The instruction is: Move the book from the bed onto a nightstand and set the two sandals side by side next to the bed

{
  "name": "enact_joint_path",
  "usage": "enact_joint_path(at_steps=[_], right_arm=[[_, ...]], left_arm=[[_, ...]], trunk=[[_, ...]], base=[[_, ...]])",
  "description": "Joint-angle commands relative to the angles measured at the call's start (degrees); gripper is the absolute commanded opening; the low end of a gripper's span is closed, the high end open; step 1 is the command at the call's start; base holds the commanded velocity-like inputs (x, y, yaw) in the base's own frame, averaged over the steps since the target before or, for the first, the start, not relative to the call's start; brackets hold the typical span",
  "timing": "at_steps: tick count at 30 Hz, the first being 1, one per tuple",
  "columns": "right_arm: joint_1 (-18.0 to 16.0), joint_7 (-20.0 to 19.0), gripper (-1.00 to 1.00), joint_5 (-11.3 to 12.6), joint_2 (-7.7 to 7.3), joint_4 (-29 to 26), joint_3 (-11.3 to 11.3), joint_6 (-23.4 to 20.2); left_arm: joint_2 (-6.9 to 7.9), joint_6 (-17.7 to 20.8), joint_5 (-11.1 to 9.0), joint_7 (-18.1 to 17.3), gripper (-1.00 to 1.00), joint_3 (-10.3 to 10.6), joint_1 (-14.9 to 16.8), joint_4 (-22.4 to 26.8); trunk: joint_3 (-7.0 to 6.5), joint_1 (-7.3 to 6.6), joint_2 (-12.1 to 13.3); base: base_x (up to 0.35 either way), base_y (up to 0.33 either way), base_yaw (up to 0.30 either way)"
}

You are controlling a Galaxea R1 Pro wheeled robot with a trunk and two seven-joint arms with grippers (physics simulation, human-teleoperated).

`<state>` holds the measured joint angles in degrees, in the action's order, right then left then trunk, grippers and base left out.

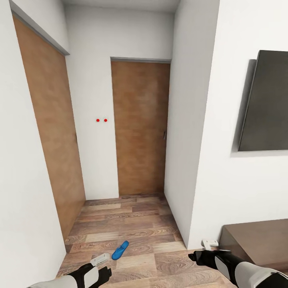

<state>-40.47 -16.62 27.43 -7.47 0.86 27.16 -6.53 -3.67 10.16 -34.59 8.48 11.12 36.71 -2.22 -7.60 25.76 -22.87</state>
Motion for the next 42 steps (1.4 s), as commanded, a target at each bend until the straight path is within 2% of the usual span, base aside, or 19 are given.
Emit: enact_joint_path(at_steps=[1,7,21,42], right_arm=[[-0.05,-0.26,1.00,0.60,0.00,0.09,0.44,-0.15],[-0.05,-0.26,1.00,0.56,0.00,0.09,0.49,-0.15],[-0.05,-0.26,1.00,0.52,0.00,0.11,0.48,-0.15],[-0.05,-0.26,1.00,0.52,0.00,0.11,0.52,-0.15]], left_arm=[[-0.02,0.12,-0.48,0.13,1.00,0.48,0.04,-0.07],[-0.02,0.12,-0.48,0.13,1.00,0.48,0.04,-0.07],[-0.02,0.12,-0.48,0.13,1.00,0.48,0.04,-0.07],[-0.08,0.12,-0.48,0.13,1.00,0.48,0.05,-0.07]], trunk=[[0.03,0.02,-0.05],[0.03,0.02,-0.05],[0.03,0.02,-0.05],[0.03,0.02,-0.05]], base=[[0.000,0.001,0.007],[0.000,0.001,0.095],[0.000,0.000,0.228],[0.000,0.000,0.008]])
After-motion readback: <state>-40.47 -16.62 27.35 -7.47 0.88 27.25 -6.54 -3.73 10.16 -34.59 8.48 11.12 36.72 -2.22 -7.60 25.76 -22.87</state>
